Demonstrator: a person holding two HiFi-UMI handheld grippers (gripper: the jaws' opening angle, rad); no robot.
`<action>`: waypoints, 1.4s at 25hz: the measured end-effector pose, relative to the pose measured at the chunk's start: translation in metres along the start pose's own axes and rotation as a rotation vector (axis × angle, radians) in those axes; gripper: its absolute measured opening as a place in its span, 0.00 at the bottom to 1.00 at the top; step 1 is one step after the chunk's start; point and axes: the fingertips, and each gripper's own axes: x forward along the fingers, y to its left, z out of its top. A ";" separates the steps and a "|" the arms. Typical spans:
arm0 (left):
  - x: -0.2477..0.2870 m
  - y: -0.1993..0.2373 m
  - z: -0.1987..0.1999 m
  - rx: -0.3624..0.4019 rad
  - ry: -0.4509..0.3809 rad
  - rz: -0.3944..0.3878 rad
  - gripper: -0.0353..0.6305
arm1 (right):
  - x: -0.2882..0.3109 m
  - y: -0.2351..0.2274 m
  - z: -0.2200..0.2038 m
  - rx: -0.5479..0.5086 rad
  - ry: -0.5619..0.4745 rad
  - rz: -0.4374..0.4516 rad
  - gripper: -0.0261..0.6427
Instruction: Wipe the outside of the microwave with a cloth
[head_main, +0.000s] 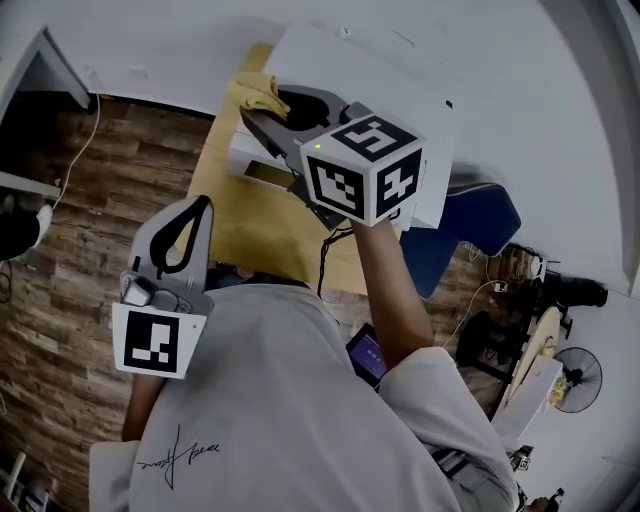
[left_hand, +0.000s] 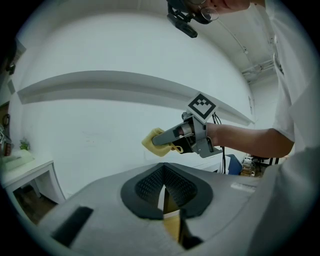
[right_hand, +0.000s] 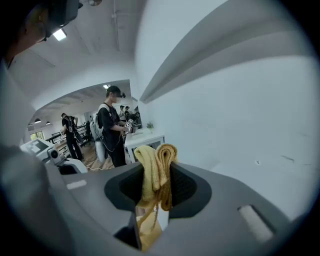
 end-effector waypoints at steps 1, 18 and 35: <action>0.001 -0.002 0.002 0.005 -0.003 -0.007 0.04 | -0.009 -0.001 0.001 0.009 -0.017 -0.008 0.22; 0.043 -0.054 0.025 0.049 -0.049 -0.217 0.04 | -0.164 -0.052 -0.037 0.080 -0.205 -0.317 0.22; 0.046 -0.070 0.024 0.008 -0.066 -0.245 0.04 | -0.255 -0.039 -0.123 0.218 -0.268 -0.538 0.22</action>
